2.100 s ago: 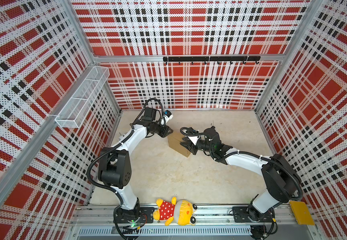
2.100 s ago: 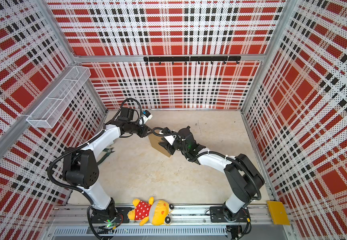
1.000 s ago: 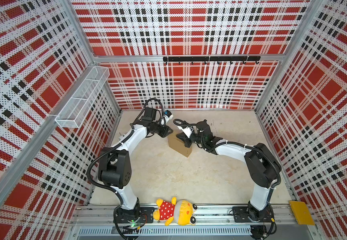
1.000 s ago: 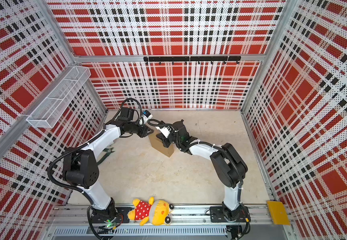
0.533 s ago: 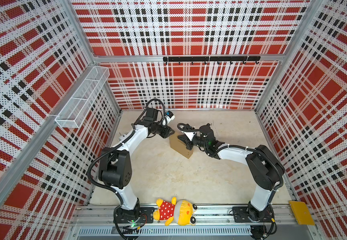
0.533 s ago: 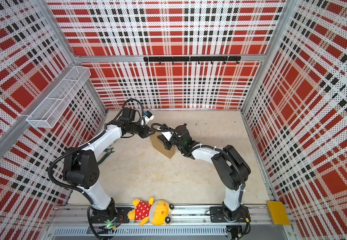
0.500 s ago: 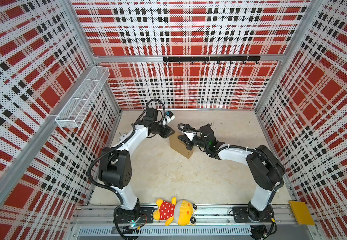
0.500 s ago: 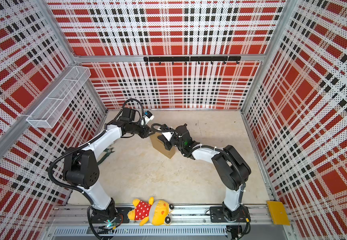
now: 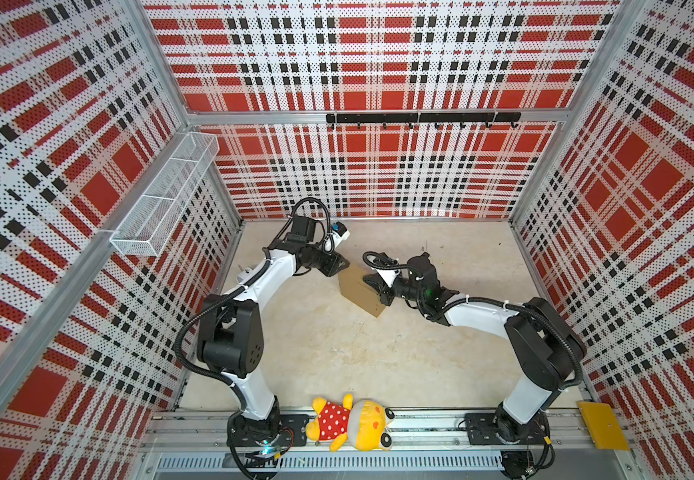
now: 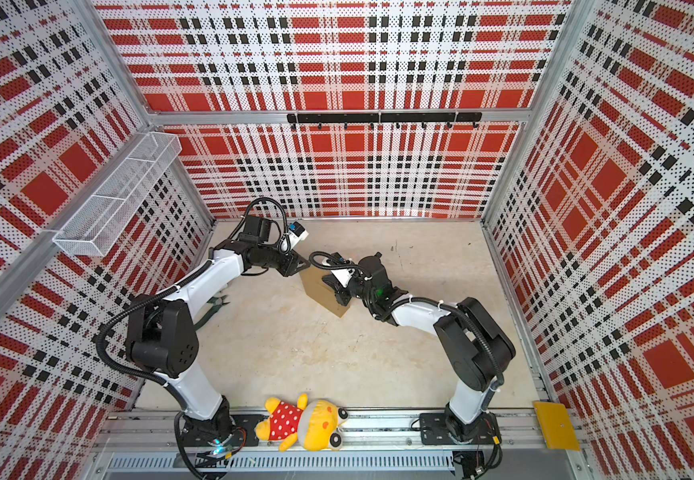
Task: Fold the paper box
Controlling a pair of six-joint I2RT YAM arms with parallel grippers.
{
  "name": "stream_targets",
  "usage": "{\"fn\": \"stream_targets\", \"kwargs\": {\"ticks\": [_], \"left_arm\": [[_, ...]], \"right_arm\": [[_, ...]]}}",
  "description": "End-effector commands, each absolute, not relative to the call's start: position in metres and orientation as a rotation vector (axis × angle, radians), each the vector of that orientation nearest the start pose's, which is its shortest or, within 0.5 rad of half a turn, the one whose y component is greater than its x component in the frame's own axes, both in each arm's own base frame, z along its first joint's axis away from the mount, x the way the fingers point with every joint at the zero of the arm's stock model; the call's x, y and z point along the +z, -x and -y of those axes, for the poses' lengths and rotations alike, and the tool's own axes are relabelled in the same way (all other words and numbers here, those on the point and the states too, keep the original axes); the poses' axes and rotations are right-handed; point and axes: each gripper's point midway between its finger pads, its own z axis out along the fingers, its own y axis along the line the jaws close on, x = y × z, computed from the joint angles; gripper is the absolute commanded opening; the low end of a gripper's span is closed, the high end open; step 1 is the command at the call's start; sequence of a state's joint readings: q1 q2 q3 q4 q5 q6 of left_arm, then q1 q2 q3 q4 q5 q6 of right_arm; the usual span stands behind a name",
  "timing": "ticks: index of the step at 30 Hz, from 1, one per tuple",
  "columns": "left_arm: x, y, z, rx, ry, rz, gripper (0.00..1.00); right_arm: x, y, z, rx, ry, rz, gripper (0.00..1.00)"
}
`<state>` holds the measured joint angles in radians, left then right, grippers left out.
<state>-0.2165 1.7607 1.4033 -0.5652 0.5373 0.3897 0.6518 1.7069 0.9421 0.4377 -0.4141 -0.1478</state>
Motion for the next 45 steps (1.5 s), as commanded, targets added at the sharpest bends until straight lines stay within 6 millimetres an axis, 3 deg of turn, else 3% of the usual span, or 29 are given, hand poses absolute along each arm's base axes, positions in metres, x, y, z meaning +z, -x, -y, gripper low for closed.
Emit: {"fn": "stream_targets", "kwargs": {"ticks": [1, 8, 13, 15, 18, 23, 25, 28, 31, 37, 45], "left_arm": [[0.122, -0.406, 0.168, -0.553, -0.923, -2.402, 0.33], [0.148, -0.406, 0.181, -0.566, -0.926, -2.347, 0.34], [0.184, -0.407, 0.188, -0.613, -0.874, -2.278, 0.38], [0.201, -0.407, 0.189, -0.628, -0.853, -2.242, 0.40], [0.225, -0.406, 0.188, -0.669, -0.806, -2.206, 0.41], [0.248, -0.402, 0.165, -0.674, -0.699, -2.169, 0.44], [0.253, -0.399, 0.152, -0.678, -0.648, -2.166, 0.45], [0.247, -0.390, 0.140, -0.726, -0.587, -2.180, 0.50], [0.226, -0.383, 0.132, -0.736, -0.542, -2.200, 0.59], [0.202, -0.369, 0.125, -0.680, -0.557, -2.214, 0.79], [0.194, -0.370, 0.113, -0.651, -0.524, -2.218, 0.87]], "right_arm": [[0.142, -0.336, -0.335, 0.687, 1.048, -1.801, 0.14], [0.194, -0.339, -0.328, 0.635, 1.017, -1.757, 0.30], [0.224, -0.336, -0.334, 0.571, 1.045, -1.769, 0.50], [0.230, -0.335, -0.338, 0.529, 1.067, -1.770, 0.60], [0.238, -0.336, -0.341, 0.534, 1.058, -1.796, 0.66], [0.238, -0.335, -0.353, 0.591, 1.087, -1.896, 0.73], [0.237, -0.331, -0.364, 0.625, 1.122, -1.953, 0.84], [0.235, -0.325, -0.379, 0.617, 1.189, -1.989, 0.90], [0.229, -0.330, -0.386, 0.573, 1.203, -2.020, 0.91], [0.214, -0.346, -0.378, 0.433, 1.200, -2.149, 0.92], [0.189, -0.357, -0.381, 0.397, 1.206, -2.195, 0.92]]}}
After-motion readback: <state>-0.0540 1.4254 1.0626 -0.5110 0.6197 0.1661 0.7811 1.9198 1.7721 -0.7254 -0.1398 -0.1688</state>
